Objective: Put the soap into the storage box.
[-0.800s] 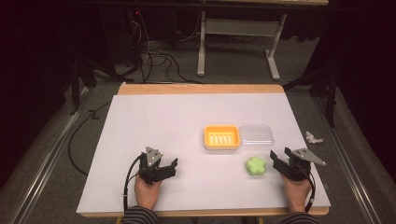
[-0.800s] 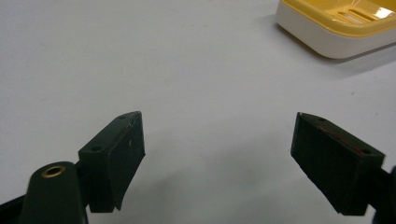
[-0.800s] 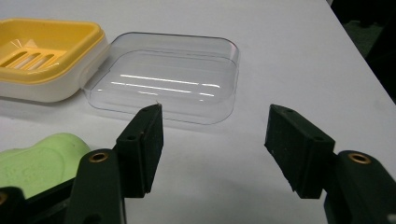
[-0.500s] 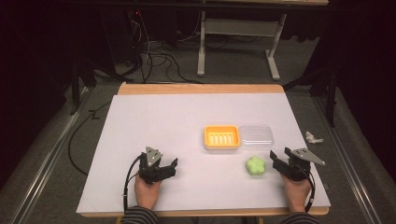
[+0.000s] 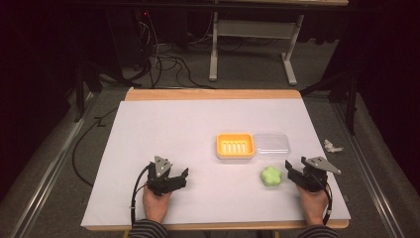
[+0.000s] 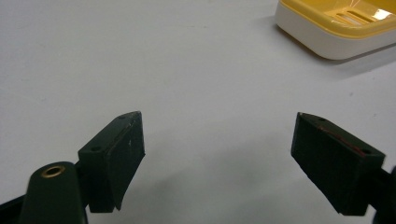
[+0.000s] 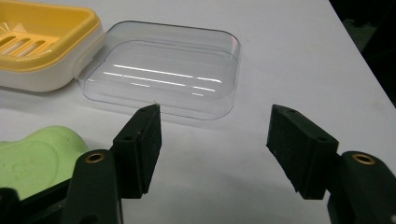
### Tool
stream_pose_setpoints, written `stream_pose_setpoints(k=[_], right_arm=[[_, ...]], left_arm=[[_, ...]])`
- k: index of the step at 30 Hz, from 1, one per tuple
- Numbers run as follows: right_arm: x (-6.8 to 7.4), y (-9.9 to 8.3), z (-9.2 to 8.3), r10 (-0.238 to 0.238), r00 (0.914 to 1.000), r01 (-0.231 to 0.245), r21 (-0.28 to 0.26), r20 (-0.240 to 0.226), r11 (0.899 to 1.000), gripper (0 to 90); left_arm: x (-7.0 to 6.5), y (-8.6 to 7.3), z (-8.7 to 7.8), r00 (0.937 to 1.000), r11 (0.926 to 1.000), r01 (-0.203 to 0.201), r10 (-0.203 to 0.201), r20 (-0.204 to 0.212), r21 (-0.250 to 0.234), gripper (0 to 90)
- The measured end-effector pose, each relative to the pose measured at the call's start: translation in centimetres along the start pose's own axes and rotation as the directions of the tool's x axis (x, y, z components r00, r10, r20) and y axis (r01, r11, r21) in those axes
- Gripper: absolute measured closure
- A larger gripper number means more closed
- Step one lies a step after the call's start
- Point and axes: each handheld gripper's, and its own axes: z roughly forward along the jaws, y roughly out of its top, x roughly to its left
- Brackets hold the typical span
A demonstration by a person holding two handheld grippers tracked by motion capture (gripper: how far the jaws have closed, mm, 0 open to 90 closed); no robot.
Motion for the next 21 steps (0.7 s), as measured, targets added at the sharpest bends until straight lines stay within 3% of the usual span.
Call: stream_pose_setpoints(k=[5, 21], right_arm=[[-0.4, 0.0, -0.2, 0.031, 0.9994, -0.031, -0.012, -0.013, 0.999, 35.9], [-0.2, -0.1, -1.8, 0.031, 0.9988, -0.032, -0.020, -0.039, 0.999, 34.2]], left_arm=[[0.0, 0.0, 0.0, 1.0000, 1.0000, -0.001, 0.001, 0.000, -0.001, 18.0], [0.1, 0.0, 0.1, 1.0000, 1.0000, 0.004, -0.004, -0.006, 0.004, 17.9]])
